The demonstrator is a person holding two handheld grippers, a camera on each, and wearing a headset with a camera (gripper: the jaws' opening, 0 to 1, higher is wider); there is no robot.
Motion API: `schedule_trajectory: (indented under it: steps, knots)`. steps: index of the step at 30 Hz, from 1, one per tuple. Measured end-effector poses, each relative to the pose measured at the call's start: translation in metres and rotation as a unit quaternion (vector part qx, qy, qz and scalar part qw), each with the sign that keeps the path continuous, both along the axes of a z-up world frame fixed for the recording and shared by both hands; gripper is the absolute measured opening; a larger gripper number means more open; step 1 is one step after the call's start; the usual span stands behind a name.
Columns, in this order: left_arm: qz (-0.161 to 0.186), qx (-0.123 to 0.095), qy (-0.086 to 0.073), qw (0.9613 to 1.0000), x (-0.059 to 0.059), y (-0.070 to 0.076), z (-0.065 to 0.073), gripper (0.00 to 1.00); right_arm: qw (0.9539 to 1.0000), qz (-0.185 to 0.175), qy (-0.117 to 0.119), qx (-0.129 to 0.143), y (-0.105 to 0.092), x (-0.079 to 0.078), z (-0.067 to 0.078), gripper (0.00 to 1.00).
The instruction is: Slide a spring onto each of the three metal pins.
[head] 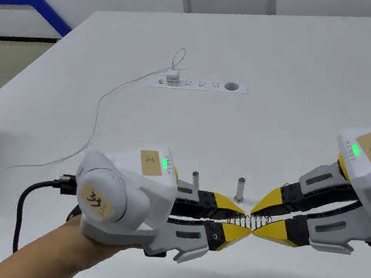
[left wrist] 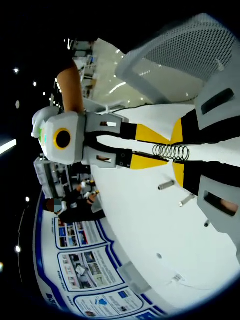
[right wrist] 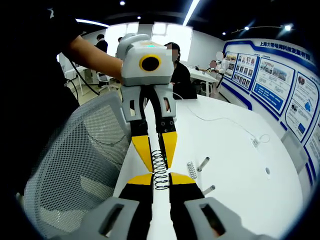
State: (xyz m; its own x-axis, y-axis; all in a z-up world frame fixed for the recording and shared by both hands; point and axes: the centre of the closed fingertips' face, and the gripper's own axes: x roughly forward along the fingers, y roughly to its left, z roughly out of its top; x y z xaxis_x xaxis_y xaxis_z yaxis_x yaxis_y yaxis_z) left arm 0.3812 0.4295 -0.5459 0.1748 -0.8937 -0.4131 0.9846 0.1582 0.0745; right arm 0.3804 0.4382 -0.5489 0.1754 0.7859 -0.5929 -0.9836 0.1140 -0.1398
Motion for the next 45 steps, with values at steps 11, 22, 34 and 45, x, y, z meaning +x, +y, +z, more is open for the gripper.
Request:
schedule_trajectory:
  steps: [11, 22, 34, 45]
  knots:
    - [-0.001, -0.004, -0.002, 1.0, 0.0, 0.003, 0.004, 0.1, 0.9999, -0.012, 0.009, 0.007, -0.005, 0.002, -0.004, 0.13]
    - [-0.012, 0.008, -0.01, 0.9998, -0.004, 0.003, 0.001, 0.1, 0.9995, -0.004, 0.023, 0.022, -0.004, -0.003, 0.004, 0.11]
    - [-0.015, 0.012, -0.021, 0.9996, -0.002, 0.001, 0.002, 0.1, 0.9989, 0.011, 0.022, 0.041, -0.001, -0.005, 0.019, 0.11]
    - [-0.013, 0.019, -0.022, 0.9995, -0.002, 0.0, -0.002, 0.1, 0.9957, 0.0, 0.038, 0.084, 0.009, -0.008, 0.029, 0.11]
